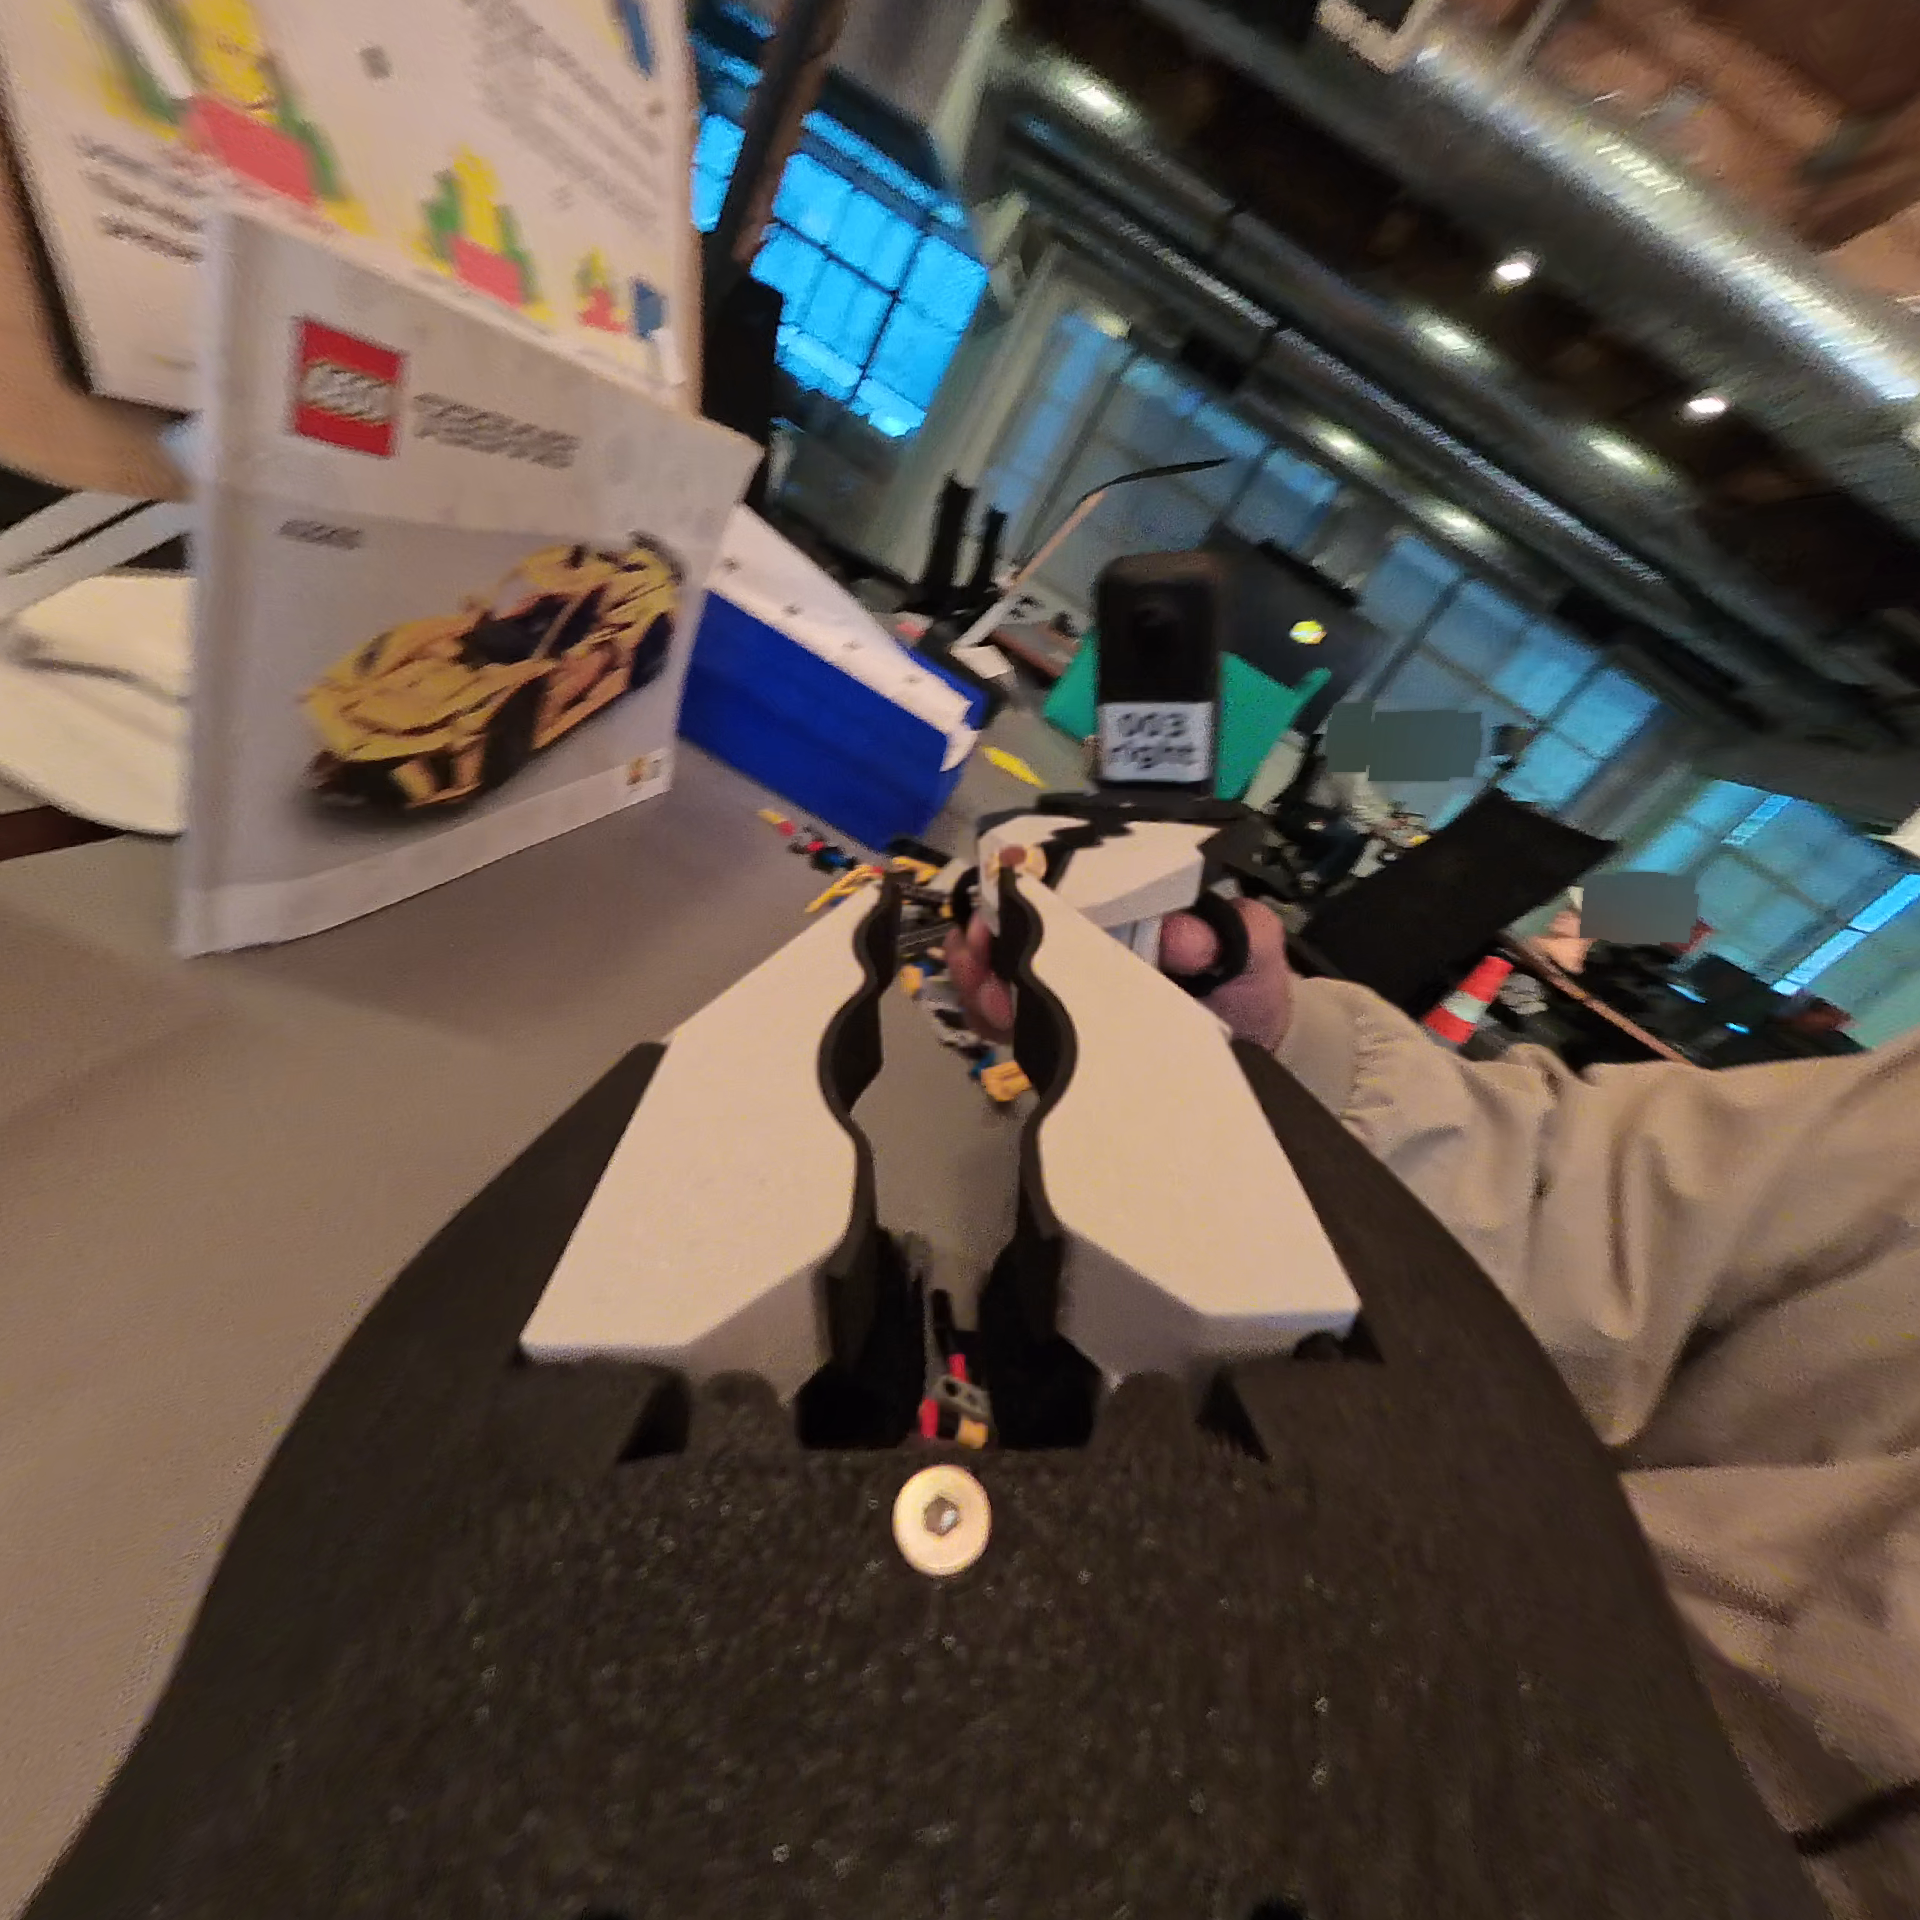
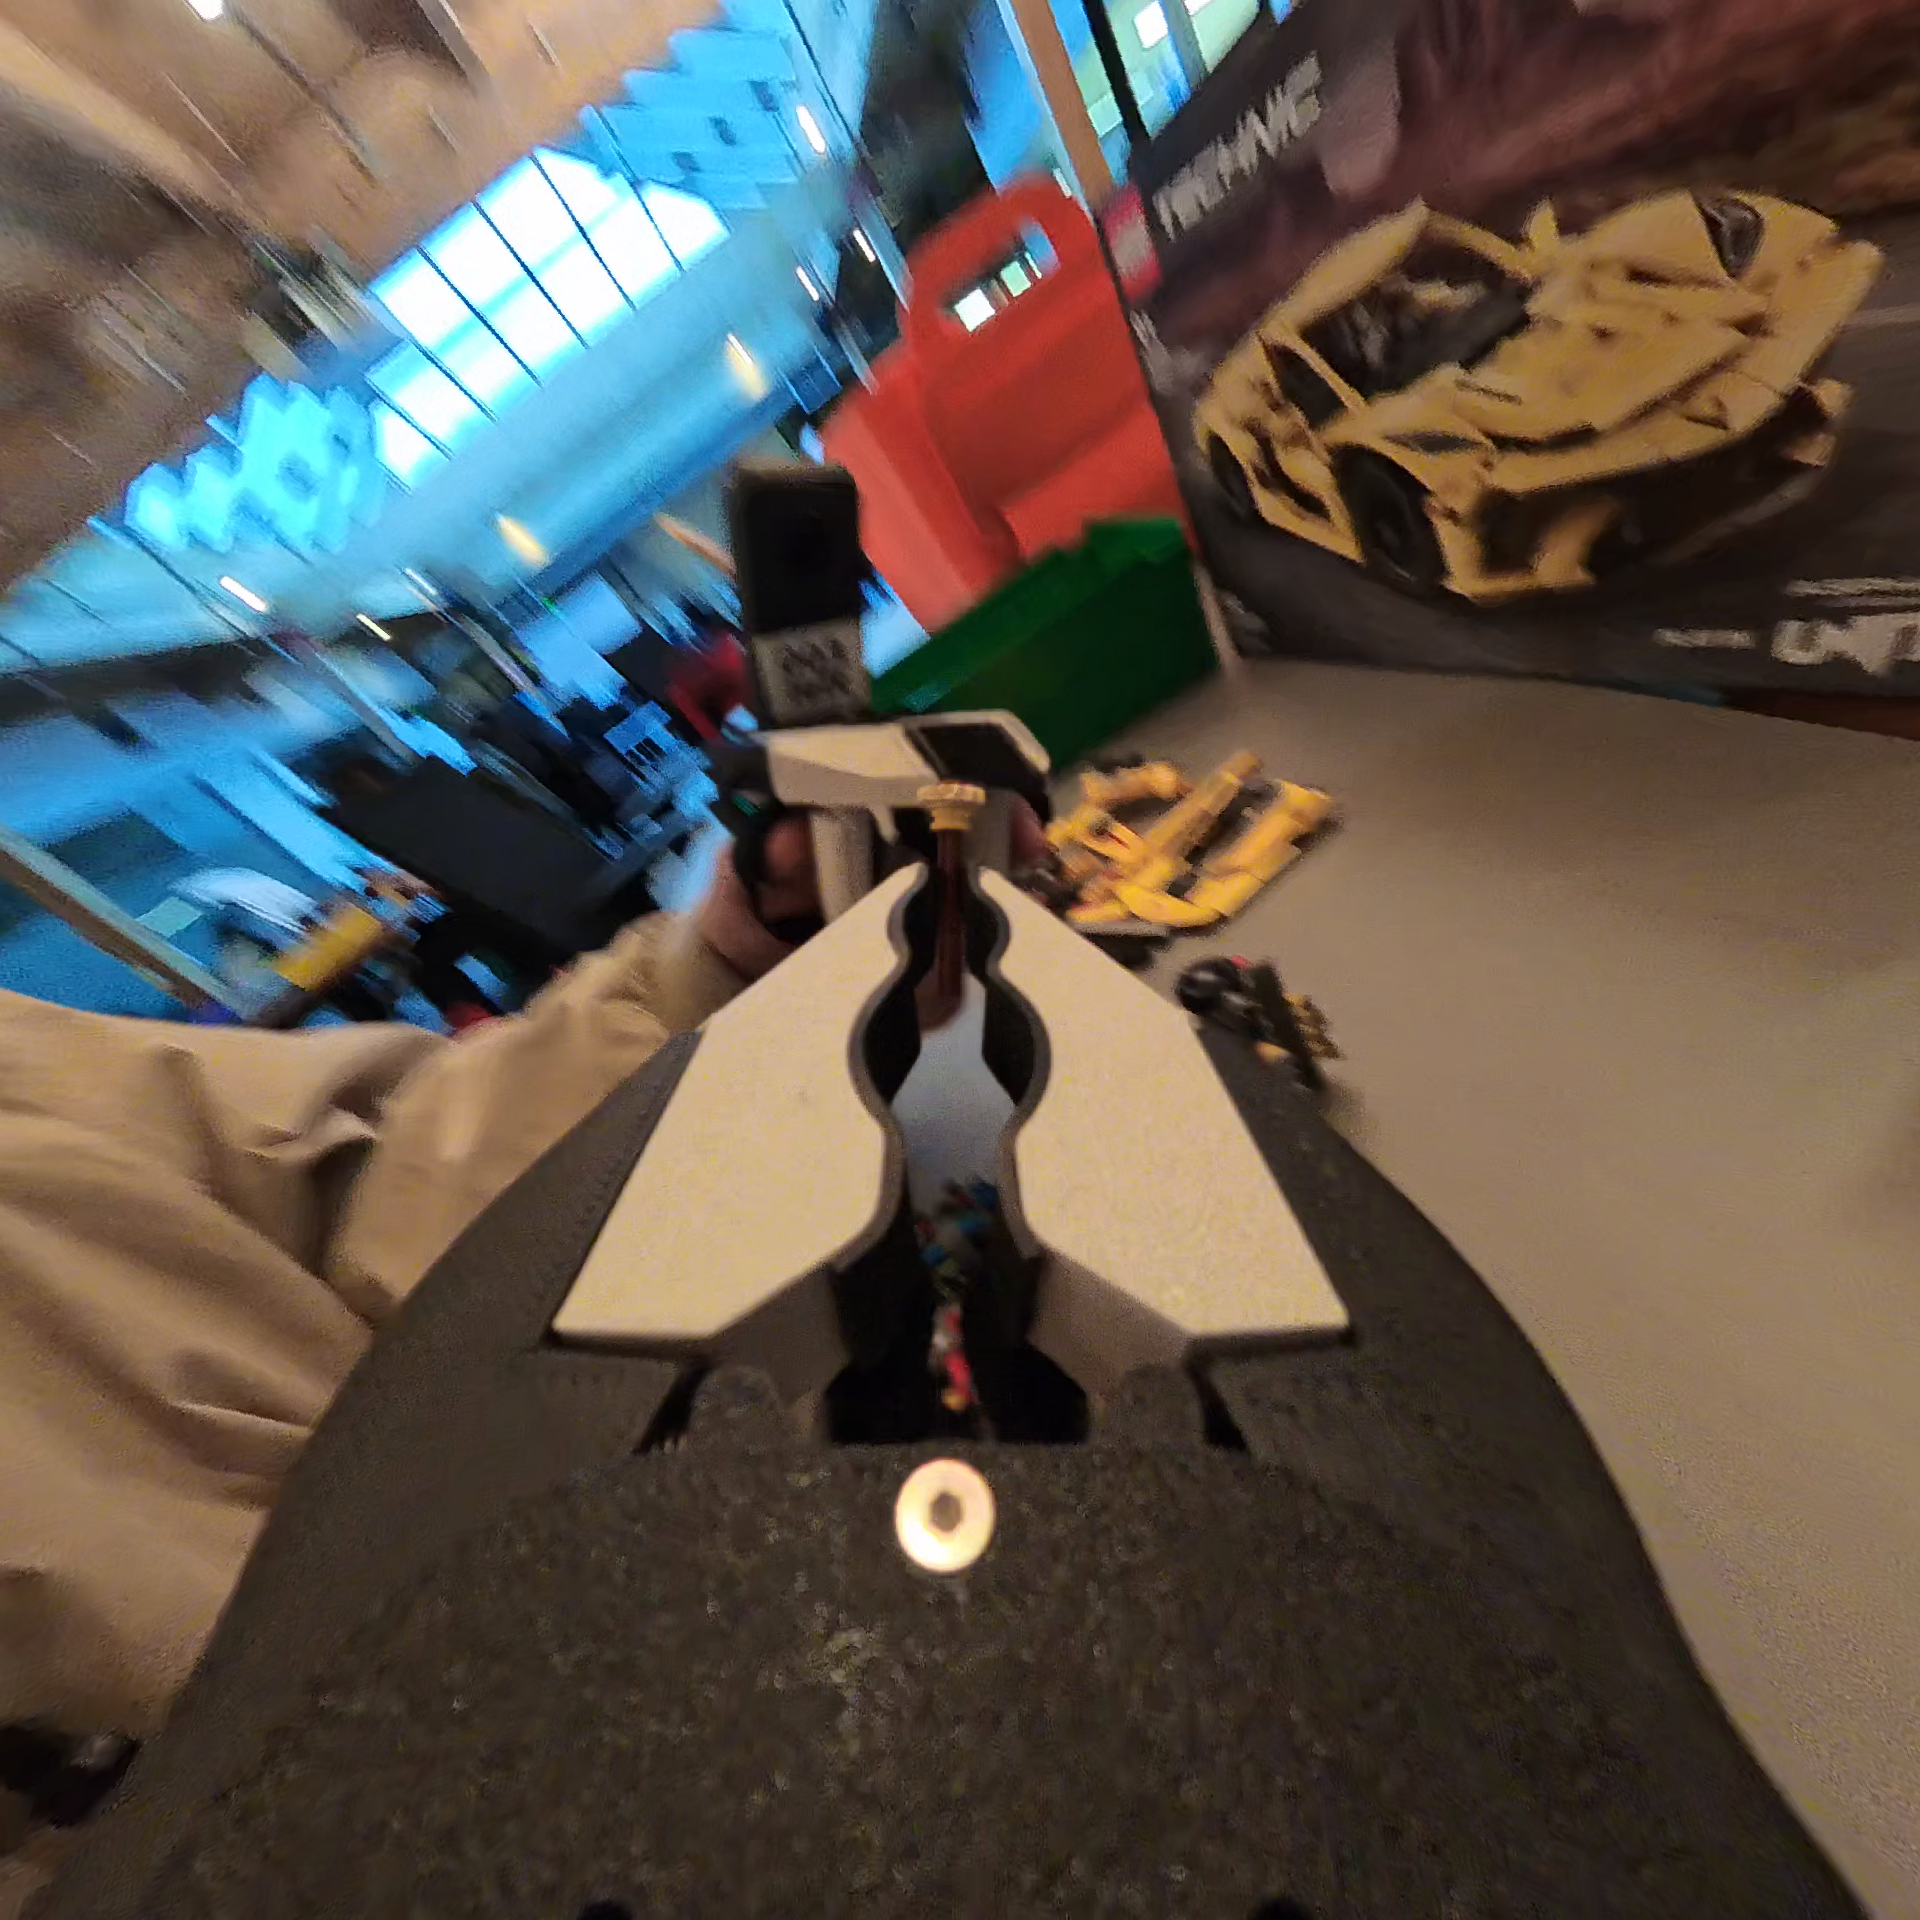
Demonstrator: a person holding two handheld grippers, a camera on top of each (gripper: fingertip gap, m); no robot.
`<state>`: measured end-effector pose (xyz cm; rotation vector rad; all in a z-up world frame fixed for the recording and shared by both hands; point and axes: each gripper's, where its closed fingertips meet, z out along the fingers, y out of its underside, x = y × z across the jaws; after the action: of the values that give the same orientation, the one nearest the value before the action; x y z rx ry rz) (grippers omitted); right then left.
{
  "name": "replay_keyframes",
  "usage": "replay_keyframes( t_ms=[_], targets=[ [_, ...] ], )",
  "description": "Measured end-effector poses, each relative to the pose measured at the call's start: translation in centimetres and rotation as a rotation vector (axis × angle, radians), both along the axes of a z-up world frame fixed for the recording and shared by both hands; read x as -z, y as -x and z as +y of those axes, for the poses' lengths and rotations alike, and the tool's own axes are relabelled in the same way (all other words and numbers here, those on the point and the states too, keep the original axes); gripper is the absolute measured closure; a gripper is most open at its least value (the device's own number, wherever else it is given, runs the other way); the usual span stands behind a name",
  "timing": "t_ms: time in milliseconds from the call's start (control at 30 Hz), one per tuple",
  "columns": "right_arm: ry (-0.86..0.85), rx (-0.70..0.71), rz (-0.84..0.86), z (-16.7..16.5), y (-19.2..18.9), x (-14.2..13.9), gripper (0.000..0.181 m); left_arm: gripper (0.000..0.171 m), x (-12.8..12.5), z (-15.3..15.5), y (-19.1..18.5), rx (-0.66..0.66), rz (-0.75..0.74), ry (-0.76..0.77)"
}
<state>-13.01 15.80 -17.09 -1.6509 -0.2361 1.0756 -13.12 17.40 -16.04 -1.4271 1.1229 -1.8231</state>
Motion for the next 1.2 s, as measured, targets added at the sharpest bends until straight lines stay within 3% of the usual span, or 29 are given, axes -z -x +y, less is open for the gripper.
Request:
replay_keyframes(
  t_ms=[200,400,600,700,867,1033,1200],
  targets=[
    [-0.067,-0.081,0.418,-1.8,-0.7,-2.9,0.179,0.153,0.2,-4.1,-1.1,0.095,-0.018,-0.12],
    [-0.046,-0.085,0.454,-1.9,-0.7,-2.7,0.179,0.154,-0.1,-5.0,-1.8,0.095,-0.058,-0.091],
    [-0.03,-0.046,0.41,-1.4,-1.2,-1.7,0.179,0.152,0.9,-4.6,-1.8,0.094,-0.006,-0.112],
    [-0.03,-0.032,0.291,-1.5,-1.1,-1.1,0.178,0.15,-0.4,-3.8,-1.0,0.099,-0.057,-0.046],
    [-0.133,0.031,-0.182,-2.1,-0.8,0.2,0.178,0.144,0.2,-3.9,-0.7,0.153,-0.016,-0.015],
    [-0.147,0.012,-0.35,-3.0,-0.2,0.8,0.178,0.147,1.0,-4.5,-1.1,0.16,0.023,-0.068],
    [-0.135,0.015,-0.408,-2.9,-0.2,1.5,0.178,0.159,1.4,-4.9,-1.0,0.189,0.042,-0.078]
  ],
)
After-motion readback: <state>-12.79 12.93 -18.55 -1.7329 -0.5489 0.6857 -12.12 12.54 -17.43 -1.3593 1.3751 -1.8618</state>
